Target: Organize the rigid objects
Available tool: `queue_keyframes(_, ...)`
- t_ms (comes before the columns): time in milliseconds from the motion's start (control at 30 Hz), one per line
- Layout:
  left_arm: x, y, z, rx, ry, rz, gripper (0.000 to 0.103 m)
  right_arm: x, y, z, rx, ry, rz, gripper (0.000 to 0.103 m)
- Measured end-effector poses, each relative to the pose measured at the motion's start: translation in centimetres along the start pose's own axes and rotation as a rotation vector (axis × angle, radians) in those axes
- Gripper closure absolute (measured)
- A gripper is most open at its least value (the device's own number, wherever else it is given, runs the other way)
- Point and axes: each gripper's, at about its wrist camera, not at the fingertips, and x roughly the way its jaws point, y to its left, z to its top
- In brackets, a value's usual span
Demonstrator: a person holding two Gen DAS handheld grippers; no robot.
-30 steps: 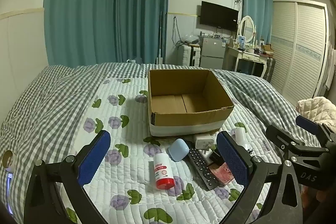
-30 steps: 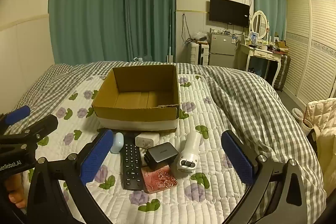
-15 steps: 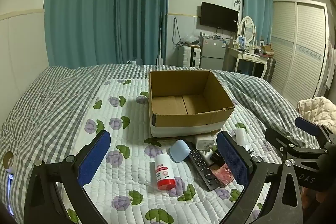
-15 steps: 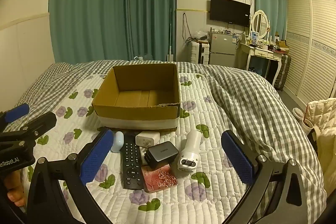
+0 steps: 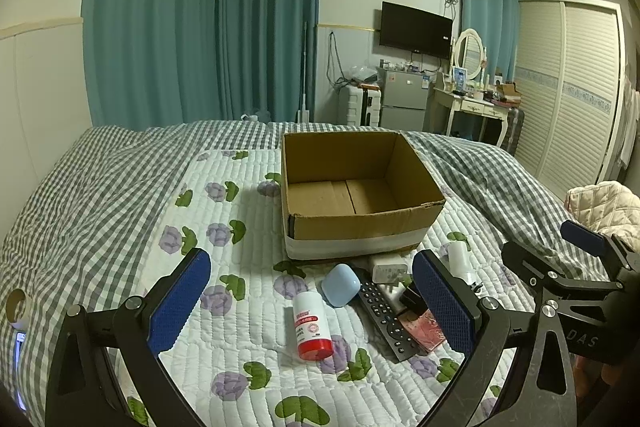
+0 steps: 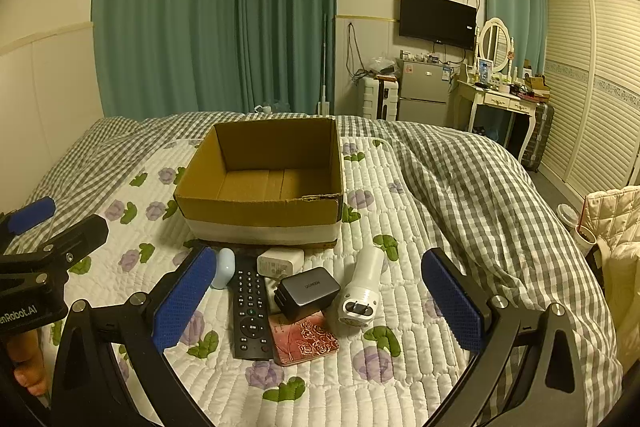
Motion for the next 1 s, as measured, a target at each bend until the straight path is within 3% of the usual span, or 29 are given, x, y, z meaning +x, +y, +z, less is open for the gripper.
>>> queue_keyframes(1000, 0.03, -0.32, -0.33, 0.008, -0.003, 0.003, 0.000, 0.20, -0.24, 0.16, 0.008, 0.017, -0.002, 0.000)
